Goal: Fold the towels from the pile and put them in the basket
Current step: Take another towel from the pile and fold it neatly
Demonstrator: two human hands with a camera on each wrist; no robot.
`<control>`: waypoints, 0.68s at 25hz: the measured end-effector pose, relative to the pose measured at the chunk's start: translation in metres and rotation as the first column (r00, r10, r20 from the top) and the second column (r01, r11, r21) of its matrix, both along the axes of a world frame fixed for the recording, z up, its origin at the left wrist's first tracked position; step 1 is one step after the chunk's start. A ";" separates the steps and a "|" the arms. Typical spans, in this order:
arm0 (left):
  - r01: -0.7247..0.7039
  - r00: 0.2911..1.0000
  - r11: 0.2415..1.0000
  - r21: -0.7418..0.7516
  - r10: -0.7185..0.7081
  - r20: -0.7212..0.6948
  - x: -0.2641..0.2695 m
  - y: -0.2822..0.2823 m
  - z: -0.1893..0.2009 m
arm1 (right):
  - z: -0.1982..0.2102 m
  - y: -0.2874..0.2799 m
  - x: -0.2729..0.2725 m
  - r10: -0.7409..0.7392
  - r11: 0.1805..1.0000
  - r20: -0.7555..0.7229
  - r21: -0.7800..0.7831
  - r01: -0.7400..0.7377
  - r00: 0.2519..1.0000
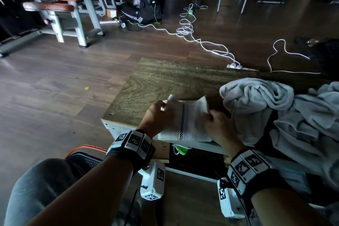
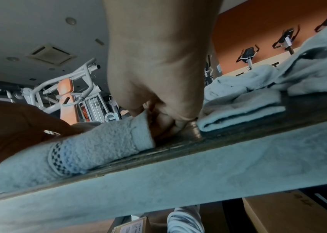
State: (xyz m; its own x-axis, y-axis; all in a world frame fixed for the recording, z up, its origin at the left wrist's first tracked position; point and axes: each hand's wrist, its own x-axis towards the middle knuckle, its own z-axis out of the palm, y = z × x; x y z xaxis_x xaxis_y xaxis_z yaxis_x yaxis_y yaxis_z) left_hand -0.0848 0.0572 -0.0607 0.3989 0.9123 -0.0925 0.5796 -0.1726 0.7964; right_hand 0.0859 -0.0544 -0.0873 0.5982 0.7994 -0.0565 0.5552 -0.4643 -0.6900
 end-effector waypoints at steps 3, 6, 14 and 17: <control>-0.114 0.989 0.993 -0.020 0.112 -0.092 0.002 0.005 -0.008 | 0.000 0.010 0.003 -0.029 0.996 -0.005 -0.081 0.028 1.000; -0.169 0.981 0.985 -0.037 0.165 -0.101 0.006 0.004 -0.013 | 0.001 0.017 0.001 -0.079 0.984 0.042 -0.157 0.085 0.996; -0.209 0.960 0.978 0.007 0.206 -0.188 0.014 0.002 -0.018 | -0.004 0.022 -0.003 -0.194 0.969 0.101 -0.138 0.207 0.976; -0.217 0.963 0.975 -0.041 0.207 -0.175 0.014 -0.002 -0.010 | 0.000 0.020 0.002 -0.222 0.974 -0.002 -0.049 0.222 0.975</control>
State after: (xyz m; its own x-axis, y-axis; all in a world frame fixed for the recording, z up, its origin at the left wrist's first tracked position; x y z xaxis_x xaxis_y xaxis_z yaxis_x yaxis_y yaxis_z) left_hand -0.0712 0.0555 -0.0704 0.1708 0.9651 -0.1986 0.7248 0.0134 0.6888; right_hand 0.0875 -0.0345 -0.0878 0.7597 0.6430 -0.0972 0.4294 -0.6082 -0.6676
